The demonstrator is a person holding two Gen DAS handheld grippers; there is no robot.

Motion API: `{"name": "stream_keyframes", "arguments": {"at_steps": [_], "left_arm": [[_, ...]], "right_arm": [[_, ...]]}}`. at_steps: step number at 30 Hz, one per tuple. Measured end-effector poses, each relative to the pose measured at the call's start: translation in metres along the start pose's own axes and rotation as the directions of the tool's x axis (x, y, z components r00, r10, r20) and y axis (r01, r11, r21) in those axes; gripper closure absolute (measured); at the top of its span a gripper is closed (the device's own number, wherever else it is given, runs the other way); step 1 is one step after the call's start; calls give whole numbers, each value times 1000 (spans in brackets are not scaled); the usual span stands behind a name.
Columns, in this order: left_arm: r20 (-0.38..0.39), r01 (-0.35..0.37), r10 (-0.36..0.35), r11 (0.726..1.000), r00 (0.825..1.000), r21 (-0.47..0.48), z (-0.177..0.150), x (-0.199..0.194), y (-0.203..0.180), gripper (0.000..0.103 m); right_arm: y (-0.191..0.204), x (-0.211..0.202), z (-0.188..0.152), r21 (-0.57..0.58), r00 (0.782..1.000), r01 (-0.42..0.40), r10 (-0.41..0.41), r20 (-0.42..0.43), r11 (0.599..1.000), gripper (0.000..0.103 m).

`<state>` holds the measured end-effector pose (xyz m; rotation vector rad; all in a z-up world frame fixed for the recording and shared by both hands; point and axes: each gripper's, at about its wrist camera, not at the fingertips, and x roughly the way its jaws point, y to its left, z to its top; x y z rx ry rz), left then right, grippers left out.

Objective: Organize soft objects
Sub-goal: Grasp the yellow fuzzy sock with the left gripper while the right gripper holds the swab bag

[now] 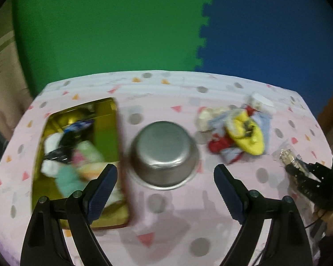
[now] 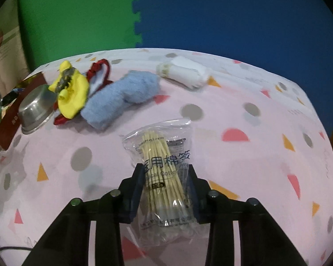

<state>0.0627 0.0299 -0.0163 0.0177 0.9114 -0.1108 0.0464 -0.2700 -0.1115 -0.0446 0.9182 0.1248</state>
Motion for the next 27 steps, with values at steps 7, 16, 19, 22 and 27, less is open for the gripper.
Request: {"name": "stream_keyframes", "arguments": {"at_steps": [7,16,19,22,27], "left_arm": [[-11,89,-88,995,996,46,18,15,-42,17],[-33,154,-152,984,988,89,38,48,-86,17],[-46,170,-167,983,985,65,45,59,-91,17],[-61,176,-174,984,983,29,53,71,-94,17],[-116,167,-169,986,979,-30,60,94,-95,21]], "right_arm": [[-23,-13,-18,96,1000,13,-15,23,995,66],[-24,-13,-17,114,1000,-8,4,29,993,66],[-25,-13,-18,117,1000,-13,9,30,993,66],[-25,-12,-18,119,999,-19,15,31,993,65],[-27,-12,-18,131,999,-36,31,34,991,64]]}}
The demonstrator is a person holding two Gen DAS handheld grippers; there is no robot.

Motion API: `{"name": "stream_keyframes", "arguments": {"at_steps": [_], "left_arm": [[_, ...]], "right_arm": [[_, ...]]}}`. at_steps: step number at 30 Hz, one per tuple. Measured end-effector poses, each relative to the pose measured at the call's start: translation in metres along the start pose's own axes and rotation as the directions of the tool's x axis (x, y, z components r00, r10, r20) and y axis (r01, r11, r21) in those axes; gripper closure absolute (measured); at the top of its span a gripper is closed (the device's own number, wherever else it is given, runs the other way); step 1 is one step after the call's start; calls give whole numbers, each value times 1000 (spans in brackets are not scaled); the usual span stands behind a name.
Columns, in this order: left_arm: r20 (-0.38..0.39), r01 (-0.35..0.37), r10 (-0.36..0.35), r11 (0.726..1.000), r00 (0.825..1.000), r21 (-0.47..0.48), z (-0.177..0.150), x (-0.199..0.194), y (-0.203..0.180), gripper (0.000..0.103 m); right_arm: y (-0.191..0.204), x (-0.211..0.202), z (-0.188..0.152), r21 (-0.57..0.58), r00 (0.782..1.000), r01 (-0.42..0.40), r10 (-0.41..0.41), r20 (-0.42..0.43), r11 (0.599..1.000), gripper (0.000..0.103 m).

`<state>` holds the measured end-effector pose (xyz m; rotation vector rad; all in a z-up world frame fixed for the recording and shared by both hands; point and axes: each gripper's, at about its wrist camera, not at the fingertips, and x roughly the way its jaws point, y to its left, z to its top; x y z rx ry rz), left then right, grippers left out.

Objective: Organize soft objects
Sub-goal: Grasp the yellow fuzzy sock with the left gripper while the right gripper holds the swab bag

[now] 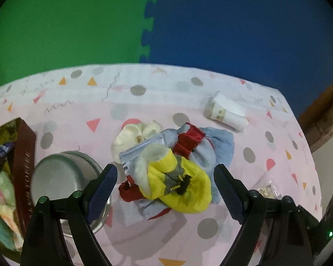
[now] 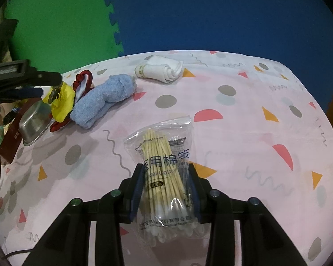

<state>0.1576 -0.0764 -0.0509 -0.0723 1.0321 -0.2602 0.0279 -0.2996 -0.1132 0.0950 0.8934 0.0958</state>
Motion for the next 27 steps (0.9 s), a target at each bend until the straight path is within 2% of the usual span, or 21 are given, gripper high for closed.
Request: {"name": "stream_keyframes", "arguments": {"at_steps": [3,4,10,22,27], "left_arm": [[-45,53,-55,997,997,-48,0,10,5,53],[-56,59,-63,996,996,-60,-1,12,7,58],[-48,72,-73,997,996,-41,-5,2,8,74],[12,66,-67,997,998,43,-15,-37,7,75],[43,39,-41,998,998,55,-17,-55,17,75]], "right_arm": [[1,0,0,-1,1000,0,0,0,1000,64],[1,0,0,-1,1000,0,0,0,1000,64],[-1,0,0,10,1000,-14,14,2,1000,64],[-1,1,0,11,1000,-14,14,2,1000,64],[-1,1,0,11,1000,-14,14,3,1000,64]]}}
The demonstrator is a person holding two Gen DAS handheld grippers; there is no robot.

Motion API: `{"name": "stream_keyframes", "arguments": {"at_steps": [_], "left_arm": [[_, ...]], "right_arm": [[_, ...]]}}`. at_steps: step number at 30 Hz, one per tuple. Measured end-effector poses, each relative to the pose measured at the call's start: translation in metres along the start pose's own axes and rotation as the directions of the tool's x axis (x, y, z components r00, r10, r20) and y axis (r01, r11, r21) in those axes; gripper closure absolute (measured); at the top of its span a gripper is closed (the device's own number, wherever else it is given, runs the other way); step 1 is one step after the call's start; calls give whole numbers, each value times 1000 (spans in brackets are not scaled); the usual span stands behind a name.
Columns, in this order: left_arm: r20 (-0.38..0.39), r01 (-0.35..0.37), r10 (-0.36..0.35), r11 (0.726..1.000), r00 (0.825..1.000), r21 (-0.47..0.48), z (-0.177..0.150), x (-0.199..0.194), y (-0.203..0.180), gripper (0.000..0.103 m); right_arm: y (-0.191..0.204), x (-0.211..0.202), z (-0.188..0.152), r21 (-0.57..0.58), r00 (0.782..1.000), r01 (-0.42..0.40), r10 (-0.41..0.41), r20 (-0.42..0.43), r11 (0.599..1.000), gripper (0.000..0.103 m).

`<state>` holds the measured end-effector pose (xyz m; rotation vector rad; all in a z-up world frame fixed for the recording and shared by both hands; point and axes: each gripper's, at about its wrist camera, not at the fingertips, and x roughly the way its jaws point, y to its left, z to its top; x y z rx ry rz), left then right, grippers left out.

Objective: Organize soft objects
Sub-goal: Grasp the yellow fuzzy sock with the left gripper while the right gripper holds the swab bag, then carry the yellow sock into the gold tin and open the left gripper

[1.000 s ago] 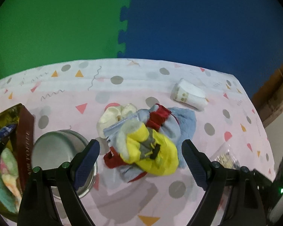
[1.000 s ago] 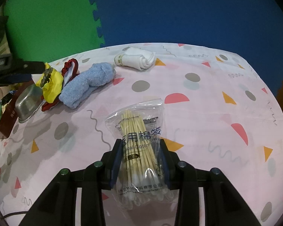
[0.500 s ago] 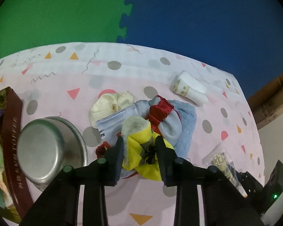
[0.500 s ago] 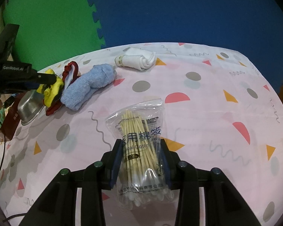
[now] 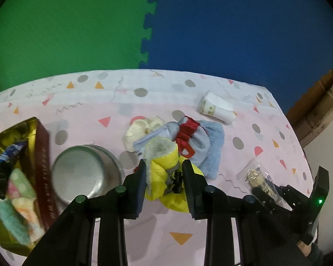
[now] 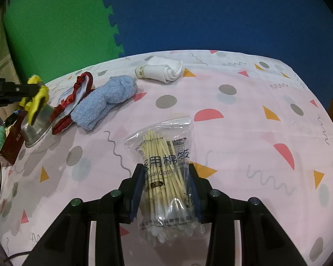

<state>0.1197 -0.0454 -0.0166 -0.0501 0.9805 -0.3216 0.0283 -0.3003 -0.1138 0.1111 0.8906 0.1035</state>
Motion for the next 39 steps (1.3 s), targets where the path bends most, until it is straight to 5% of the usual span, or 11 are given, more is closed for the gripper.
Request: {"name": "stream_keyframes", "arguments": {"at_steps": [11,22,31,39], "left_arm": [[42,-79,82,993,996,-83,3,-34,53,75],[40,-232,243,956,969,-180,6,-60,133,75],[-5,-329,334,927,943,-182,10,-40,176,75],[-60,-352,347,922,936,-158,11,-8,194,74]], "right_arm": [[0,0,0,0,1000,0,0,0,1000,64],[1,0,0,-3,1000,4,-4,1,1000,64],[1,0,0,-4,1000,5,-5,1,1000,64],[1,0,0,-4,1000,6,-6,1,1000,64]]}}
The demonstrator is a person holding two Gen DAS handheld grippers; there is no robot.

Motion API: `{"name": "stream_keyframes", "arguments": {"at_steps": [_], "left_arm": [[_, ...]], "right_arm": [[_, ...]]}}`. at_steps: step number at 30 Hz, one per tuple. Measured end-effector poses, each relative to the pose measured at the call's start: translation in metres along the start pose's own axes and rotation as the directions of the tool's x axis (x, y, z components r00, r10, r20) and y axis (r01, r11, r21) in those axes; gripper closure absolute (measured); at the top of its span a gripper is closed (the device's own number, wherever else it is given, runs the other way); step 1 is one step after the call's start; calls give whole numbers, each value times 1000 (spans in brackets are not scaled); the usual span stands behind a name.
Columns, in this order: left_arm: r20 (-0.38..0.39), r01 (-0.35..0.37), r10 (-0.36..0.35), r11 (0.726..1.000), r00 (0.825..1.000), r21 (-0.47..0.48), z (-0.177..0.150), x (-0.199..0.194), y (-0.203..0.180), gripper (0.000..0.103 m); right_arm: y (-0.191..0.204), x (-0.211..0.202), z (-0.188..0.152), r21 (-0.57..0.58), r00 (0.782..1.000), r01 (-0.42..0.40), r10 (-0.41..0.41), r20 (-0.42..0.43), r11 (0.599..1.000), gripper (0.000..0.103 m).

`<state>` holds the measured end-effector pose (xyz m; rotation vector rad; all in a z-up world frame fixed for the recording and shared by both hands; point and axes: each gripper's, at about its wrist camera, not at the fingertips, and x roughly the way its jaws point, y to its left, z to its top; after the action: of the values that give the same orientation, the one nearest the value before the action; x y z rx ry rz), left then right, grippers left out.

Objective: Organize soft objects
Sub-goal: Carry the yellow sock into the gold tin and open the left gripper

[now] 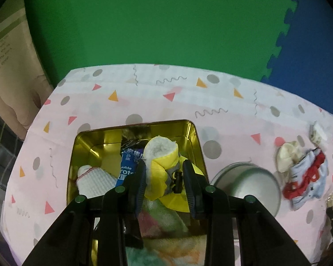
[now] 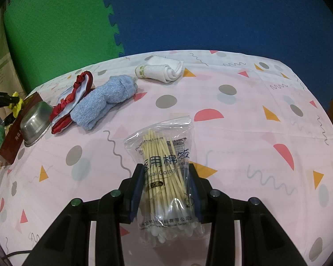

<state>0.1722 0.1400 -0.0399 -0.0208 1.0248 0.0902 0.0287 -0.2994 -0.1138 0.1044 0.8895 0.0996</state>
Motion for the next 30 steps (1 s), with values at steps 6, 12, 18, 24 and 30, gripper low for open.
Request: {"name": "stream_keyframes", "arguments": {"at_steps": [6,12,18,24,30], "left_arm": [[-19,-5,6,1000,1000,11,-3,14,0,72],[-30,-8,8,1000,1000,13,-4,20,1,65],[-40,18,-19,1000,999,-17,-3,21,5,59],[-17,32,-32,999,999,-21,-2,9,4,52],[62,22,-20,999,998,-34,-8,-25,4,51]], "right_arm": [[1,0,0,-6,1000,7,-7,-1,1000,64],[1,-1,1,-8,1000,9,-9,-1,1000,64],[1,0,1,-11,1000,12,-12,-1,1000,64],[1,-1,1,-13,1000,14,-14,-2,1000,64],[1,0,1,-17,1000,17,-17,-2,1000,64]]}}
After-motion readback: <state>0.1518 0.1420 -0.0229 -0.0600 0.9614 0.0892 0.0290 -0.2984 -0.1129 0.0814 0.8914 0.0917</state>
